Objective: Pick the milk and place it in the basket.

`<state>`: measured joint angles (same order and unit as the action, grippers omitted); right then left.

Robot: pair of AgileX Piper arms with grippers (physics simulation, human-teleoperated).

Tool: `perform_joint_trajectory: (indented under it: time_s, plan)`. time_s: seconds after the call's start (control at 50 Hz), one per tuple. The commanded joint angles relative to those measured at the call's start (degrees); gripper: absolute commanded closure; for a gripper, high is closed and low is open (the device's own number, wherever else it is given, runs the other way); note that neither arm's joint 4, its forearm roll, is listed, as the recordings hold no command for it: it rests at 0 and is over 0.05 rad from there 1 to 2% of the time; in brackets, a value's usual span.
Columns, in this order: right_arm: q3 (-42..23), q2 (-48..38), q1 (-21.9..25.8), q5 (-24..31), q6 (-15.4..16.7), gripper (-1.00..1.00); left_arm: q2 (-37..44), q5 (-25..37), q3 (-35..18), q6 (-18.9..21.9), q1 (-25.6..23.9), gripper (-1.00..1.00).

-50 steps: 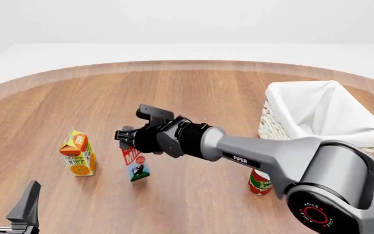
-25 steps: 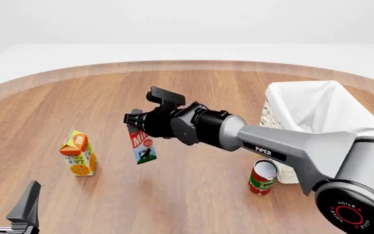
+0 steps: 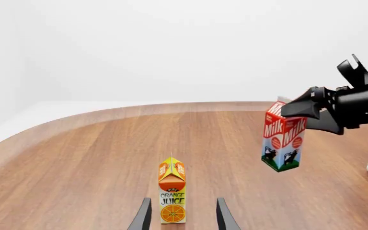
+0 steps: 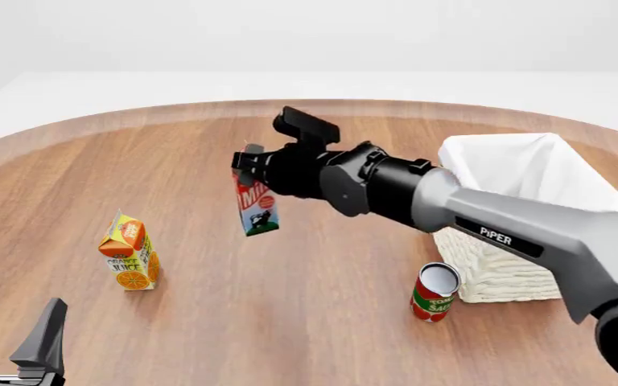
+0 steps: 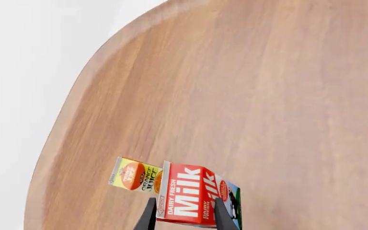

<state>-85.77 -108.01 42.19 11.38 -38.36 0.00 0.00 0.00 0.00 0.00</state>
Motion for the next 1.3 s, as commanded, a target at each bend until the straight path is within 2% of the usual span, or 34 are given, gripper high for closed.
perform_joint_trajectory:
  time_s: [0.02, 0.54, 1.14, 1.3]
  plan:
    - [1.37, 4.8, -2.26, -2.04, 0.54, 1.0, 0.0, 0.0, 0.0, 0.0, 0.0, -1.0]
    - [5.81, 12.47, -8.18, -4.87, 3.46, 1.0, 0.0, 0.0, 0.0, 0.0, 0.0, -1.0]
    - [9.18, 20.01, -18.82, -6.88, 6.79, 1.0, 0.0, 0.0, 0.0, 0.0, 0.0, -1.0]
    - [10.56, 22.44, -23.25, -7.41, 7.86, 1.0, 0.0, 0.0, 0.0, 0.0, 0.0, -1.0]
